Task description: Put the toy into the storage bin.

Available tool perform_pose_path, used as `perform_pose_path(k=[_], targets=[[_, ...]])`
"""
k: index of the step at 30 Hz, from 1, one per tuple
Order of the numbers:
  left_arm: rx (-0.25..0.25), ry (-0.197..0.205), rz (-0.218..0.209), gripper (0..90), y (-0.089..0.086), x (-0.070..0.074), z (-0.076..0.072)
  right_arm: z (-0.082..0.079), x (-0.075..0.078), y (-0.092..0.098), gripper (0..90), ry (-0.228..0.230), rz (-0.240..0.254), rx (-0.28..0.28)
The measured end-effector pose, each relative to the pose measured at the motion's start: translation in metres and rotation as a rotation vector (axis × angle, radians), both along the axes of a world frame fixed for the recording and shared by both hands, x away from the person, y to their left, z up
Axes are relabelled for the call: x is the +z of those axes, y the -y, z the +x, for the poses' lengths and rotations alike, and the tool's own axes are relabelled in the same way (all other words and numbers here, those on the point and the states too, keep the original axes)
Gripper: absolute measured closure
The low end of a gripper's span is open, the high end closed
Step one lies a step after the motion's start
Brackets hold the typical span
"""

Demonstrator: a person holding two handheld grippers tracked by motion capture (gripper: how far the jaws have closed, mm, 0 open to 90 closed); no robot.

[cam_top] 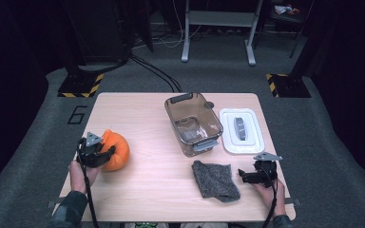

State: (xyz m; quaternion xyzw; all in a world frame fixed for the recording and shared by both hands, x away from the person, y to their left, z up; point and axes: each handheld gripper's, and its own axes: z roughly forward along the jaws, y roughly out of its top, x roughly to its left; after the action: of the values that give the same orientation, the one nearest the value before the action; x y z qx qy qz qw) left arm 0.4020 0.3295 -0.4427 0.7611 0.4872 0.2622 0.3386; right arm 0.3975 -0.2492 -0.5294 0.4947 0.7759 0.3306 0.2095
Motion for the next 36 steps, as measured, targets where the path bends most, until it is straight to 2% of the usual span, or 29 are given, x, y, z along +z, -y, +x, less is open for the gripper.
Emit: perform_pose_path(k=[12, 13, 20, 36], targets=[[-0.053, 0.048, 0.002, 62.6, 0.018, 0.029, 0.012, 0.000, 0.000, 0.000, 1.6, 0.000, 0.000, 0.000], [-0.063, 0.041, 0.006, 62.6, 0.019, 0.032, 0.014, 0.000, 0.000, 0.000, 1.7, 0.000, 0.000, 0.000], [-0.095, 0.064, 0.011, 62.3, 0.033, 0.047, 0.024, 0.000, 0.000, 0.000, 2.2, 0.001, -0.003, 0.007], [-0.143, 0.097, 0.018, 61.9, 0.060, 0.075, 0.046, 0.000, 0.000, 0.000, 2.3, 0.001, -0.002, 0.008]])
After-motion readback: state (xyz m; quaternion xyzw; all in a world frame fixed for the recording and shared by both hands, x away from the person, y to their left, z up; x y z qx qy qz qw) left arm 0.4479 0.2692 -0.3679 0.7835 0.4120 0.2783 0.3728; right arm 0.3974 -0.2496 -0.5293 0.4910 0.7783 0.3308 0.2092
